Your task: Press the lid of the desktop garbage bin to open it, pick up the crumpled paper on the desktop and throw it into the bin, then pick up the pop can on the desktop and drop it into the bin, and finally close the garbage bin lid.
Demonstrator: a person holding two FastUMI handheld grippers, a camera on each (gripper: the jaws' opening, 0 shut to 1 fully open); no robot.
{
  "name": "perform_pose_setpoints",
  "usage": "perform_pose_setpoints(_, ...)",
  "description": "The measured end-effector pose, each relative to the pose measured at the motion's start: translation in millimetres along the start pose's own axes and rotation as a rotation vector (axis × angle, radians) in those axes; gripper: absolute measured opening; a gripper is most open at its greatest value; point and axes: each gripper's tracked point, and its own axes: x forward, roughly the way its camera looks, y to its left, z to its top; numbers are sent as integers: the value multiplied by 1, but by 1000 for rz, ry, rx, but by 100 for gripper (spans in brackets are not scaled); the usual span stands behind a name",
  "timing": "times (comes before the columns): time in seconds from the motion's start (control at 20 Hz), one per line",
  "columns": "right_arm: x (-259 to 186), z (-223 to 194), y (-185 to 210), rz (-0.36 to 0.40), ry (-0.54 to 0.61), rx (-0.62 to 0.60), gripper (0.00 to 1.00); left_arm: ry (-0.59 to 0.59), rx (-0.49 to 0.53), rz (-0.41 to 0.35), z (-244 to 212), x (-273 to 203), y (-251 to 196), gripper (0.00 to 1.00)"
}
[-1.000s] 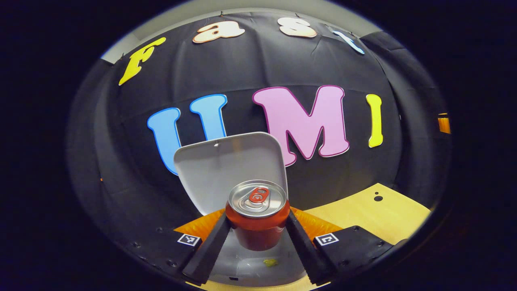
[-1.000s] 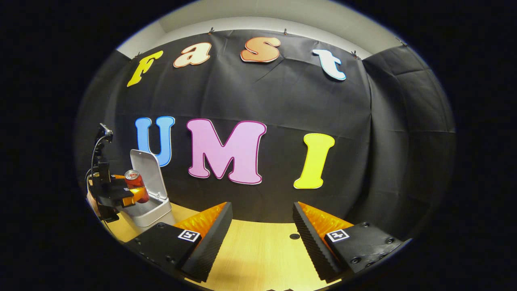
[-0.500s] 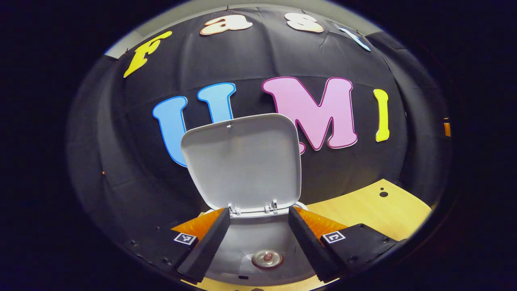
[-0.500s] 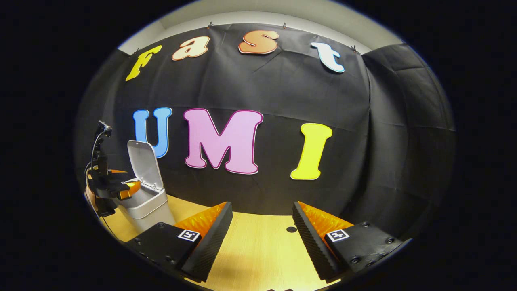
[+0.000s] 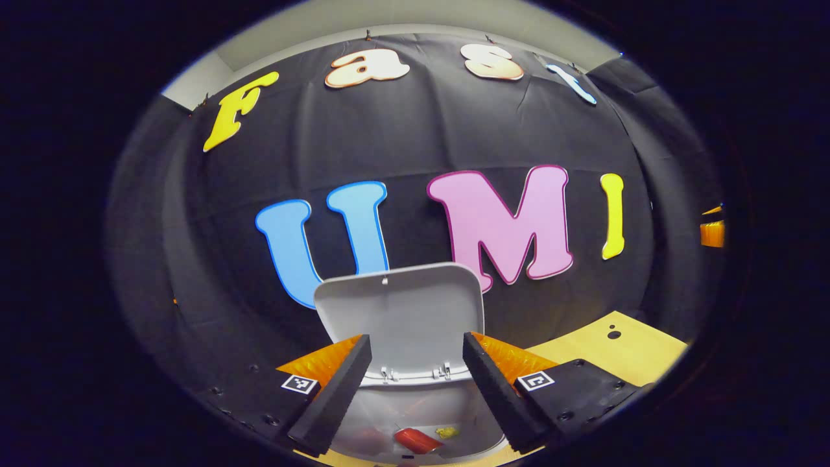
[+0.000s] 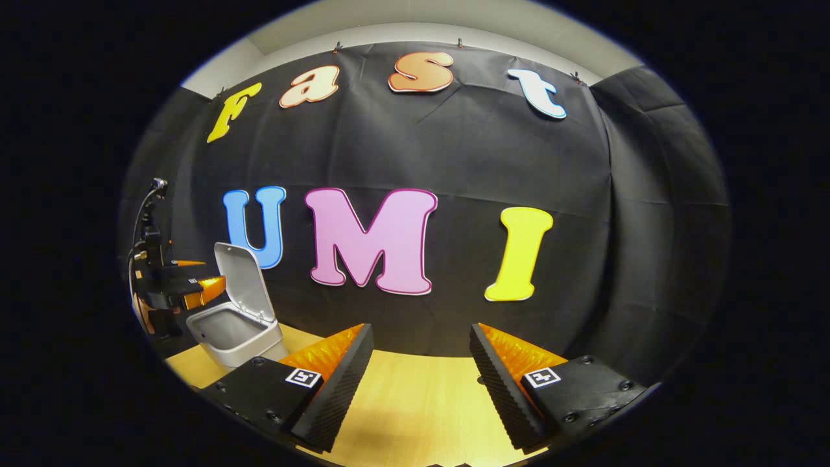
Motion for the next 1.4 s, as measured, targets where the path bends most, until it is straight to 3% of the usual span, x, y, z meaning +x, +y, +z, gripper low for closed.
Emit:
perform_pose_setpoints(0.25,23,19,19,56,-37,-4,97,-107,-48,-25,70,15,10,95)
perform_pose_setpoints(0.4,34,29,23,71,-55,-5,97,-111,-60,-44,84,42,20,95)
perform_pose_setpoints(0.55,42,33,24,72,-53,-15,97,-80,-106,-65,78,79,24,95)
perform_pose_setpoints(0.8,40,23,16,50,-28,-40,97,-13,-69,-74,49,118,20,96)
perform_pose_setpoints(1.1,33,11,11,32,-1,-2,97,77,-109,-101,26,108,14,99)
perform_pose_setpoints(1.4,25,-4,19,47,23,13,97,133,-126,-84,4,61,19,99)
